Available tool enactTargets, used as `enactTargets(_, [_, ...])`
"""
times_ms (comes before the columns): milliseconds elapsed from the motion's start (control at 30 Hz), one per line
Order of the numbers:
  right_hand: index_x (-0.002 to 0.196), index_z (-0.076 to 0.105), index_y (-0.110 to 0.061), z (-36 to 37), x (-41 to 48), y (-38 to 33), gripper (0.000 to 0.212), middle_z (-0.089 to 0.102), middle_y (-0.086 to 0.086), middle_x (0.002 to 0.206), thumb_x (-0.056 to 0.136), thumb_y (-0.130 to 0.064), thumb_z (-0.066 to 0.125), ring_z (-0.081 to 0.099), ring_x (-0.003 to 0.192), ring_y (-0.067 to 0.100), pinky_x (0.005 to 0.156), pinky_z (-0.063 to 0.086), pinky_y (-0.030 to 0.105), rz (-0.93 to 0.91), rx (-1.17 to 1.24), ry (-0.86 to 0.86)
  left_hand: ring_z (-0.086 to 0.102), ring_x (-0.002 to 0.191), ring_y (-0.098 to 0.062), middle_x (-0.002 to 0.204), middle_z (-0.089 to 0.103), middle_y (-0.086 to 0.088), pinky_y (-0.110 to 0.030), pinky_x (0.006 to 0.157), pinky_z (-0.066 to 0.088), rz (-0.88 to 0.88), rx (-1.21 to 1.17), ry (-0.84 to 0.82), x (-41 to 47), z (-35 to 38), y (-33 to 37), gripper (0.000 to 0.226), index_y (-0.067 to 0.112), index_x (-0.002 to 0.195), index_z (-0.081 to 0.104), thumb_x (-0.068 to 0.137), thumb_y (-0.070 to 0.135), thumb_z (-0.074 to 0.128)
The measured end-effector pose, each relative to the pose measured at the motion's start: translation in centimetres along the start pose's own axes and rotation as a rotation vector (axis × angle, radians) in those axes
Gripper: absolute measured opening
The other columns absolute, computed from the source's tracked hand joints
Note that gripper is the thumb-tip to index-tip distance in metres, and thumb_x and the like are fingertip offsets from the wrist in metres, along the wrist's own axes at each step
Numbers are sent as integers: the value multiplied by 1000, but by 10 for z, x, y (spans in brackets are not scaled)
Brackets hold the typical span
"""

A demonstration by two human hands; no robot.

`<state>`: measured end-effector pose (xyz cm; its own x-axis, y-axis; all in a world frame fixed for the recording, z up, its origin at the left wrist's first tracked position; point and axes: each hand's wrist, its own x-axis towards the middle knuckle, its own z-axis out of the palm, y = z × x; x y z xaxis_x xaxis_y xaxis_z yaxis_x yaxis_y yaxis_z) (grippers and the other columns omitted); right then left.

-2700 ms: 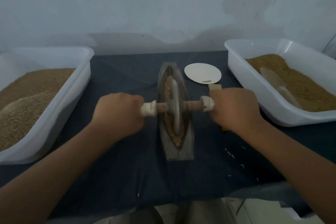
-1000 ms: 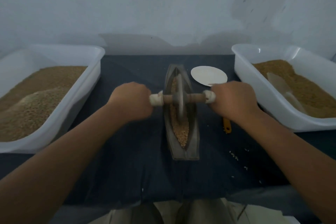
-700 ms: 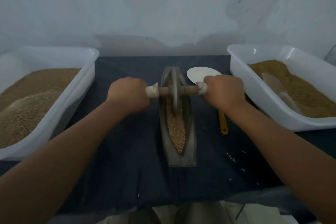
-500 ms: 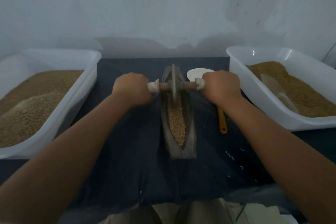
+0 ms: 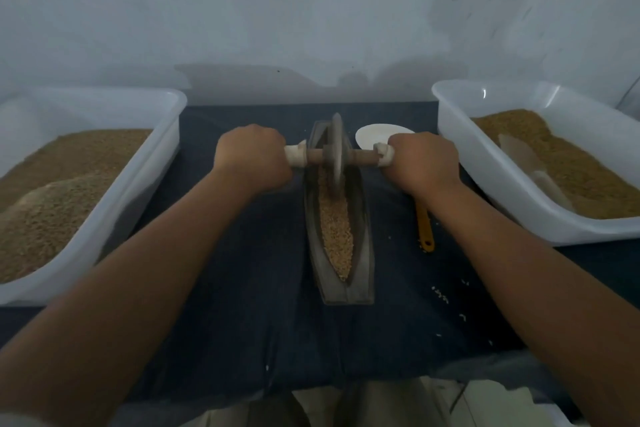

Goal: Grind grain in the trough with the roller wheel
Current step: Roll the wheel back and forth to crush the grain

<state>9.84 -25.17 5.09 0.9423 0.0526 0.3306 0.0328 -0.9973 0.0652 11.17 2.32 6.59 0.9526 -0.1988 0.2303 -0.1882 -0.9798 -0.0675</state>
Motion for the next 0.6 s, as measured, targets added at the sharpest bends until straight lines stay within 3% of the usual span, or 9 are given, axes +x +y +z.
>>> enactTargets(133, [71,53,-29,-9,-25,6,29,55,-8,66,93,-46,59,53,59,15,57,48,32,-32,-1,-58,52,66,-24,67,46,8,-33,63,44,72,-6,-52,-28,-4,-4,25,26,72,57,80,48,62])
enactTargets(233, [71,59,-30,-16,-68,17,28,58,-6,63,84,-54,51,56,55,17,54,50,37,-149,104,-70,39,50,-15,58,39,13,-27,51,31,144,-7,21,-81,4,-17,31,30,61,41,74,50,61])
enactTargets(333, [63,48,-30,-19,-81,21,30,48,-9,54,77,-55,41,48,44,16,46,46,36,-269,170,19,31,45,-5,52,41,13,-22,47,18,141,-45,36,-95,13,-25,32,30,59,42,74,55,56])
enactTargets(433, [63,40,-31,-12,-46,12,32,46,-9,56,86,-42,60,48,49,15,47,38,30,-229,47,62,48,55,-13,65,54,10,-26,51,31,62,-57,-27,-60,21,-19,28,28,65,50,79,52,56])
enactTargets(500, [65,41,-27,-7,-12,5,34,48,-5,62,90,-32,63,52,57,21,53,44,34,-158,-9,72,63,71,-26,77,62,4,-32,62,43,-9,-58,-34,-22,18,-14,24,25,70,54,81,46,60])
enactTargets(600, [61,41,-25,-8,13,0,38,46,-4,61,92,-26,64,51,59,21,55,44,33,-95,-47,67,69,85,-32,89,69,-3,-35,68,47,-41,-67,-28,6,8,-6,23,24,78,60,83,46,63])
